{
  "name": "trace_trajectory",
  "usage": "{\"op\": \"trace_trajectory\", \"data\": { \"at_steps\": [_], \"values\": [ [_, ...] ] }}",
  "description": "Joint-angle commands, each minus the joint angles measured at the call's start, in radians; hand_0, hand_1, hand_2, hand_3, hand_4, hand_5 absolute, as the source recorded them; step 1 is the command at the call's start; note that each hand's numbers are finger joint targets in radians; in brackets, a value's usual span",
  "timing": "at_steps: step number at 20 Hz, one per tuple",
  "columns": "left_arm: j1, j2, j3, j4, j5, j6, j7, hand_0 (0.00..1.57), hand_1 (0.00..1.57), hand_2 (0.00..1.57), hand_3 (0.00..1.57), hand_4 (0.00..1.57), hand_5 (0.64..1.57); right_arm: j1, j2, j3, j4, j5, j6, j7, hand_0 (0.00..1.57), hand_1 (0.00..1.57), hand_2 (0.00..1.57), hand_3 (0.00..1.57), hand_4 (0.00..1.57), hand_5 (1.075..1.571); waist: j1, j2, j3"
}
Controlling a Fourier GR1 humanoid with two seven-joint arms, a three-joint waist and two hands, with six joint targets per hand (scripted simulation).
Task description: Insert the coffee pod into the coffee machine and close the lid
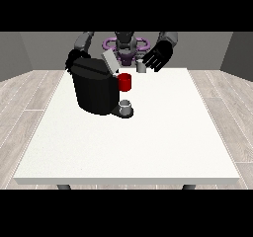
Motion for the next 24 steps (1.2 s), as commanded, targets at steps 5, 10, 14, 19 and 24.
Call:
{"op": "trace_trajectory", "data": {
  "at_steps": [5,10,14,19,24],
  "values": [
    [-0.108,0.014,0.017,0.013,-0.014,-0.002,0.038,1.28,1.28,1.34,1.28,0.52,1.571,-0.055,0.002,0.028,-0.044,0.032,-0.030,0.054,0.00,0.00,0.00,0.00,0.51,1.571,-0.057,0.058,-0.0001],
    [-0.119,0.000,0.019,0.024,-0.034,0.044,0.051,1.26,1.26,1.30,1.24,0.49,1.571,-0.048,0.020,0.043,-0.086,0.047,-0.050,0.038,0.00,0.00,0.00,0.00,0.50,1.571,-0.085,0.080,0.0000],
    [-0.122,0.043,0.035,0.039,-0.010,-0.044,0.008,1.31,1.31,1.33,1.24,0.49,1.571,-0.051,-0.027,-0.007,-0.089,0.025,-0.032,0.043,0.00,0.00,0.00,0.00,0.52,1.571,-0.065,0.083,0.0000],
    [-0.173,-0.051,-0.009,0.008,-0.048,-0.013,0.105,1.33,1.33,1.34,1.23,0.50,1.571,-0.065,0.004,-0.007,-0.010,0.061,-0.085,0.017,0.00,0.00,0.00,0.00,0.53,1.571,-0.035,0.079,0.0005],
    [-0.136,0.001,0.007,0.010,-0.041,-0.034,0.008,1.25,1.25,1.29,1.21,0.51,1.571,-0.053,-0.040,-0.059,-0.022,0.011,-0.042,-0.009,0.00,0.00,0.00,0.00,0.51,1.571,-0.028,0.109,0.0002]
  ]
}}
